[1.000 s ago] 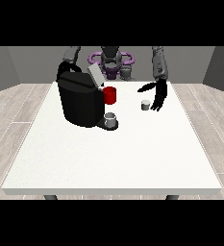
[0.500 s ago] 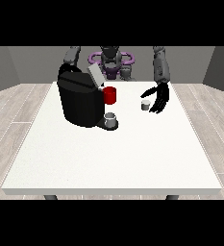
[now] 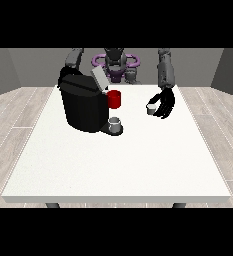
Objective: Insert the coffee pod into the coffee machine and close the lid
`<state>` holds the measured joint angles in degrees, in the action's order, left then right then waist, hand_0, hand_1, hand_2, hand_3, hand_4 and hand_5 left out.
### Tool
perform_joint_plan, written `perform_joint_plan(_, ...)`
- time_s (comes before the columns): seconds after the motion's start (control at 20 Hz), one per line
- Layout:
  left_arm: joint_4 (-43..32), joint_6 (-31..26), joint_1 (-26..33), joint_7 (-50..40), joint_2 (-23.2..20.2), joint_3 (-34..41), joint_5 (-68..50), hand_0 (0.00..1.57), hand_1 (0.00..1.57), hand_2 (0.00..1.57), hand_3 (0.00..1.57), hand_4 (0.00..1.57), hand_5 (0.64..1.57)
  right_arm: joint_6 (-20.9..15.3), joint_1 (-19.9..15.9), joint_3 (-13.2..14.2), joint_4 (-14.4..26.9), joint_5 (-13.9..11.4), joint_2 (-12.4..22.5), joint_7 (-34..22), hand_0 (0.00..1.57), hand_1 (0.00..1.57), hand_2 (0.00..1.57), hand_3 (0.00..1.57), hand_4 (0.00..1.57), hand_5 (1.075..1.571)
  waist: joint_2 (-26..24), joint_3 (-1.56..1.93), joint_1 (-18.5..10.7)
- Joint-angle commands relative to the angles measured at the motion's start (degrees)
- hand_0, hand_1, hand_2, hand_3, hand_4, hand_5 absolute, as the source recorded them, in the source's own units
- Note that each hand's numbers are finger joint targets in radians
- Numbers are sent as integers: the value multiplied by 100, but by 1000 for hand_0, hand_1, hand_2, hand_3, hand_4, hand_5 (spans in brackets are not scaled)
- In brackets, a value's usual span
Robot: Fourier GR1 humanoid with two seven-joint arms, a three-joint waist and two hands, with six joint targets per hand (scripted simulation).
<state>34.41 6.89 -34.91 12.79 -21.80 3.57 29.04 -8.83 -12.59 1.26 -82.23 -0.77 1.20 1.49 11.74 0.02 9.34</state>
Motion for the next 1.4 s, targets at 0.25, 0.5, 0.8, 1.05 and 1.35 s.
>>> perform_joint_plan(0.25,-324,483,2,41,107,-355,691,899,899,1011,776,309,1571,-315,160,-225,78,11,-114,173,0,0,0,0,429,1571,-91,-2,-56)
perform_joint_plan(0.5,-564,424,-192,589,-196,-74,606,1225,1225,1358,1305,473,1571,4,-49,67,-158,233,13,-75,0,0,0,0,445,1571,114,-5,38)
perform_joint_plan(0.8,-105,-294,-831,600,-226,-106,471,1450,1450,1452,1388,623,1571,96,-197,283,405,335,217,124,0,0,0,0,493,1571,-118,-2,-49)
perform_joint_plan(1.05,41,-638,-1117,314,-83,-168,522,1289,1289,1362,1337,557,1571,98,-117,101,578,280,53,69,0,0,0,0,443,1571,-361,-3,6)
perform_joint_plan(1.35,143,-925,-1296,181,-228,-113,575,1256,1256,1331,1292,545,1571,240,-69,46,477,344,113,-49,0,0,0,0,489,1571,-608,-4,105)
